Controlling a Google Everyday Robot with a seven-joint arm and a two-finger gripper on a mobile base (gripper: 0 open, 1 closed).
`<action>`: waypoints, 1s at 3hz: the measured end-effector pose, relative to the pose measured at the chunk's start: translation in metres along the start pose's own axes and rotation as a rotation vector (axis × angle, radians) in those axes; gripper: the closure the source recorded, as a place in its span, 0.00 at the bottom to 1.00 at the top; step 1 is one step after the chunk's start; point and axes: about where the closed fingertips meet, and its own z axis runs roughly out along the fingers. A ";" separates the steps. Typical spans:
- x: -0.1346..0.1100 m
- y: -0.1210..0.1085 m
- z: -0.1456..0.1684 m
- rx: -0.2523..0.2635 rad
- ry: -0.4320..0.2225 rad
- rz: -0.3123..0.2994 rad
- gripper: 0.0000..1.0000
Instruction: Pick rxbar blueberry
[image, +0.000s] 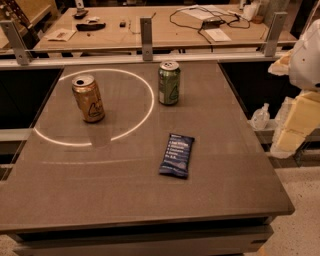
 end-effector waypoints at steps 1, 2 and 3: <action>0.000 0.000 0.000 0.000 0.000 0.000 0.00; -0.003 0.001 -0.004 0.041 -0.020 -0.027 0.00; -0.007 0.001 -0.009 0.133 -0.064 -0.070 0.00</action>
Offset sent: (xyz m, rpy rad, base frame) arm -0.0047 0.0078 0.0069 0.0067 -0.1176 0.0645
